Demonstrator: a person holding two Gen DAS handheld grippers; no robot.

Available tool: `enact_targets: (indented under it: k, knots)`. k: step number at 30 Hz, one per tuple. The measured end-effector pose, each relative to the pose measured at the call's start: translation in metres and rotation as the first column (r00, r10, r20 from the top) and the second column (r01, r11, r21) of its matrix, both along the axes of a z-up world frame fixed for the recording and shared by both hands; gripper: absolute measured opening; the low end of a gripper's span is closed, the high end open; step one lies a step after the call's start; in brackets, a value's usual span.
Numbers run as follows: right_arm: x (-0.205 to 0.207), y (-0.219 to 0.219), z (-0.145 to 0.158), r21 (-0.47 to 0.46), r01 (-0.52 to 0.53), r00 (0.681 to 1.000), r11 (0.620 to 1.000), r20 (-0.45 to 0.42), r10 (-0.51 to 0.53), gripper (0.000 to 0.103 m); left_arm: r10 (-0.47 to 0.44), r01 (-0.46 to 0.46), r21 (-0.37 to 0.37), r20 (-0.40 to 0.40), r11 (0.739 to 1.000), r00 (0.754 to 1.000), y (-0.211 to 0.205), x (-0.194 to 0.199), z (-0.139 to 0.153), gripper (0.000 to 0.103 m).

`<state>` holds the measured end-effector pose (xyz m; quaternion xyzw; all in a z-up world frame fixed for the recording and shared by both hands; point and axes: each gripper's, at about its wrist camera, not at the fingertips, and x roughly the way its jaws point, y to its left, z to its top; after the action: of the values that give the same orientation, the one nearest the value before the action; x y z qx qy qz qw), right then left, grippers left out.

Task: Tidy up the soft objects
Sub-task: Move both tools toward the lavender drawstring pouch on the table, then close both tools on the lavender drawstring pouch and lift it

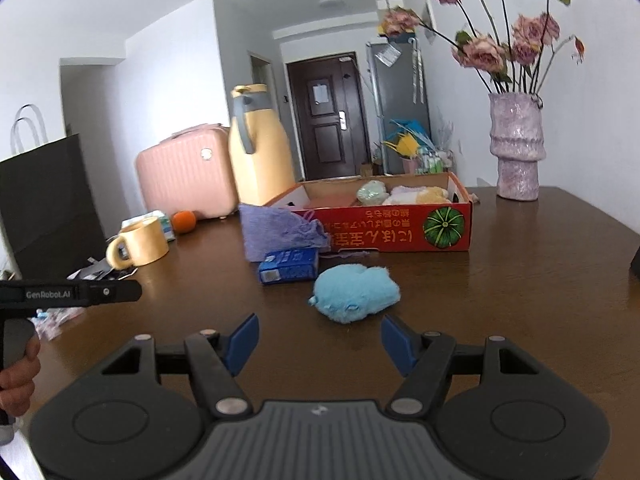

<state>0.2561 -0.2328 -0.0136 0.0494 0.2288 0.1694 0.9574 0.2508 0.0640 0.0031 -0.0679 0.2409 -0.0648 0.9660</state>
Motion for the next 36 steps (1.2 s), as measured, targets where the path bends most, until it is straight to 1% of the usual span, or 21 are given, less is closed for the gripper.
enact_targets:
  k: [4, 7, 10, 12, 14, 16, 17, 18, 19, 20, 21, 23, 24, 25, 27, 30, 32, 34, 36]
  knots:
    - [0.038, 0.002, -0.003, 0.039, 0.008, 0.999, 0.999, -0.040, -0.006, 0.067, 0.009, -0.009, 0.030, -0.001, 1.000, 1.000, 0.002, 0.035, 0.002, 0.074]
    - [0.071, 0.006, 0.000, 0.055, 0.006, 0.999, 0.998, -0.052, -0.003, 0.067, 0.014, -0.014, 0.085, -0.003, 0.996, 1.000, 0.000, 0.065, 0.004, 0.074]
    - [0.106, 0.018, 0.004, 0.053, -0.022, 0.999, 0.998, -0.038, 0.024, 0.066, -0.006, 0.004, 0.145, 0.016, 0.989, 1.000, -0.004, 0.097, 0.010, 0.074]
    - [0.131, 0.028, 0.007, 0.046, -0.042, 0.998, 0.998, -0.037, 0.044, 0.066, -0.042, 0.038, 0.143, 0.025, 0.989, 0.999, -0.006, 0.122, 0.014, 0.074]
    - [0.161, 0.039, 0.008, 0.047, -0.063, 0.997, 0.997, -0.052, 0.065, 0.061, -0.067, 0.065, 0.135, 0.007, 0.989, 0.998, -0.008, 0.149, 0.016, 0.074]
    - [0.188, 0.049, 0.006, 0.034, -0.073, 0.995, 0.997, -0.069, 0.076, 0.057, -0.070, 0.072, 0.168, -0.018, 0.983, 0.997, -0.015, 0.174, 0.015, 0.074]
    - [0.201, 0.053, 0.003, 0.035, -0.070, 0.994, 0.997, -0.083, 0.073, 0.056, -0.072, 0.074, 0.192, -0.019, 0.979, 0.997, -0.019, 0.185, 0.014, 0.074]
    - [0.213, 0.057, 0.001, 0.040, -0.070, 0.993, 0.997, -0.096, 0.074, 0.054, -0.083, 0.084, 0.200, -0.015, 0.976, 0.996, -0.022, 0.193, 0.013, 0.073]
    - [0.221, 0.060, -0.002, 0.045, -0.069, 0.992, 0.997, -0.104, 0.073, 0.053, -0.095, 0.096, 0.200, -0.017, 0.975, 0.995, -0.023, 0.201, 0.011, 0.068]
    - [0.230, 0.064, -0.004, 0.042, -0.076, 0.991, 0.996, -0.105, 0.080, 0.051, -0.110, 0.112, 0.185, -0.018, 0.976, 0.994, -0.023, 0.209, 0.010, 0.055]
    - [0.238, 0.068, -0.007, 0.031, -0.087, 0.990, 0.996, -0.106, 0.090, 0.049, -0.130, 0.132, 0.165, -0.019, 0.978, 0.991, -0.022, 0.216, 0.009, 0.046]
    - [0.254, 0.075, -0.017, 0.016, -0.094, 0.985, 0.995, -0.144, 0.095, 0.029, -0.158, 0.161, 0.123, -0.033, 0.979, 0.987, -0.020, 0.231, 0.005, 0.013]
    - [0.261, 0.076, -0.021, 0.017, -0.097, 0.982, 0.995, -0.164, 0.098, 0.014, -0.161, 0.165, 0.110, -0.045, 0.980, 0.986, -0.020, 0.236, 0.003, 0.009]
    - [0.263, 0.076, -0.024, 0.022, -0.093, 0.981, 0.995, -0.170, 0.095, 0.013, -0.165, 0.170, 0.101, -0.055, 0.980, 0.985, -0.019, 0.241, 0.001, 0.009]
    - [0.261, 0.078, -0.022, 0.010, -0.087, 0.986, 0.996, -0.145, 0.087, 0.011, -0.183, 0.187, 0.102, -0.049, 0.977, 0.982, -0.019, 0.242, 0.000, 0.008]
    - [0.245, 0.078, -0.005, -0.001, -0.085, 0.993, 0.996, -0.078, 0.084, 0.010, -0.186, 0.188, 0.094, -0.024, 0.978, 0.982, -0.018, 0.233, 0.007, 0.008]
    - [0.223, 0.078, 0.017, -0.032, -0.097, 0.995, 0.995, -0.002, 0.097, 0.010, -0.178, 0.176, 0.107, 0.016, 0.979, 0.984, -0.020, 0.218, 0.020, 0.008]
    - [0.194, 0.074, 0.039, -0.069, -0.125, 0.990, 0.990, 0.060, 0.129, 0.010, -0.182, 0.175, 0.104, 0.065, 0.979, 0.981, -0.021, 0.197, 0.039, 0.008]
    - [0.164, 0.064, 0.052, -0.071, -0.178, 0.982, 0.981, 0.047, 0.181, 0.010, -0.185, 0.178, 0.089, 0.080, 0.980, 0.979, -0.019, 0.176, 0.056, 0.008]
